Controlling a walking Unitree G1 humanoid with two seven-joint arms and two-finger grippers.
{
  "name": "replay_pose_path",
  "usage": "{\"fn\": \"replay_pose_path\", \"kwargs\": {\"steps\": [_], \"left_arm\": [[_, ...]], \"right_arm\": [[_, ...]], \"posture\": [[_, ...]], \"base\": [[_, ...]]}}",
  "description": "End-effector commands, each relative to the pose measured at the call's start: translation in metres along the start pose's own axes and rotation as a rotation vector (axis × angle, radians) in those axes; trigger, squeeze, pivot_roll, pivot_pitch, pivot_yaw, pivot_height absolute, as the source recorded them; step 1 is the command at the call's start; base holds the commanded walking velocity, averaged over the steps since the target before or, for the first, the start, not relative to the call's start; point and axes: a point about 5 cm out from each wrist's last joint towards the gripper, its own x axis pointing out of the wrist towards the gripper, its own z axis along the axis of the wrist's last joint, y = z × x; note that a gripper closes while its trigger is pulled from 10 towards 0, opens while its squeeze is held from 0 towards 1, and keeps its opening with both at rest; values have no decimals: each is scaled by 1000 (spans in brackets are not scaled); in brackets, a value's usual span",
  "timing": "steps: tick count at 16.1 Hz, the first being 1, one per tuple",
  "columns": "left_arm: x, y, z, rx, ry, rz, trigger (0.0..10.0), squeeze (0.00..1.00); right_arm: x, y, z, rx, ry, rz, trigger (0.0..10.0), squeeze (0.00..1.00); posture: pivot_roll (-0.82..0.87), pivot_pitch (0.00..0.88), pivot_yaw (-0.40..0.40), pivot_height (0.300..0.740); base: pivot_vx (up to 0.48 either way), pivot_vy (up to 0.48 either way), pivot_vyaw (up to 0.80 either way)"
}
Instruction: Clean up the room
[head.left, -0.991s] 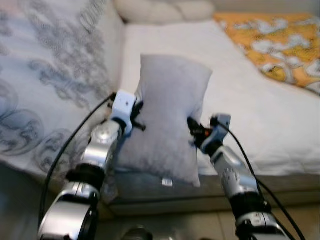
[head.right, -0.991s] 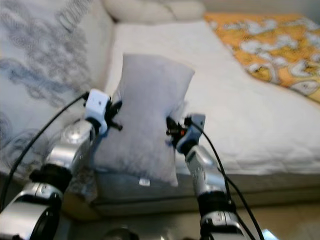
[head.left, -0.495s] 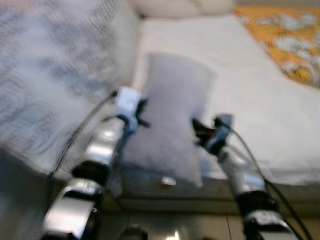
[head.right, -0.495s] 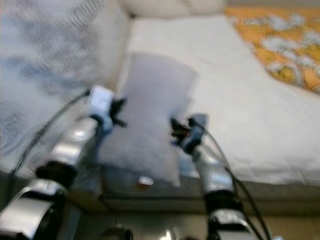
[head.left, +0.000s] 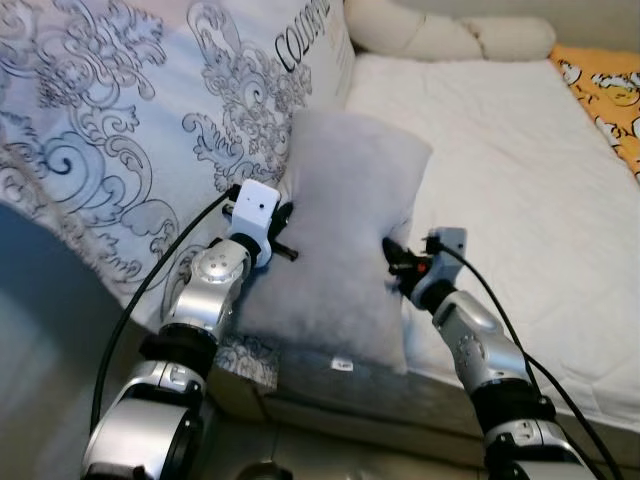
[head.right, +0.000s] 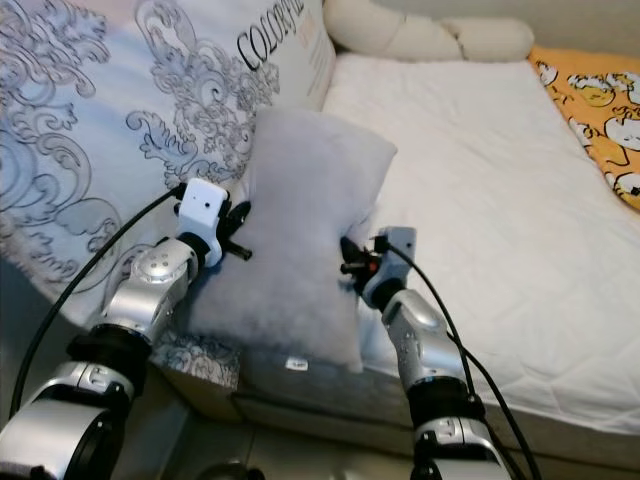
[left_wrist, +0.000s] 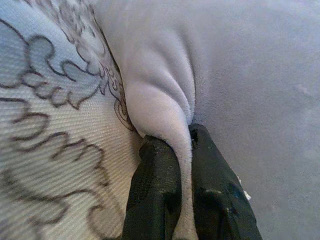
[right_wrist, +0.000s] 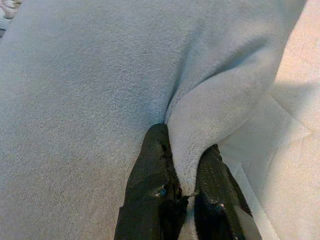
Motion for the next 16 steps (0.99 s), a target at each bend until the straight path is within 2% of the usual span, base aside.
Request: {"fn": "replay_pose_path", "kwargs": {"steps": [1,2,4,6,16], "left_arm": [[1,6,10,17,-33,12,10000,0],[2,3,10,18,-35,0,10000,0],[2,2,9,21,-32,-11,10000,0],[2,2,9,23,-31,-11,10000,0],[3,2,8,28,-25,-11,10000,0]], "right_arm": [[2,4,4,-4,-24,7,10000,0],[2,4,3,12,-24,5,10000,0],[1,3,2,32,-22,-2,10000,0],[0,2,3,8,-30,-4,10000,0],[-2,0,2,22,-36,-3,10000,0]], "posture": [[33,0,39,740],[33,0,40,740],[30,0,43,740],[29,0,44,740],[27,0,46,740]], "base": [[307,0,0],[307,0,0],[311,0,-784],[309,0,0],[312,0,0]]}}
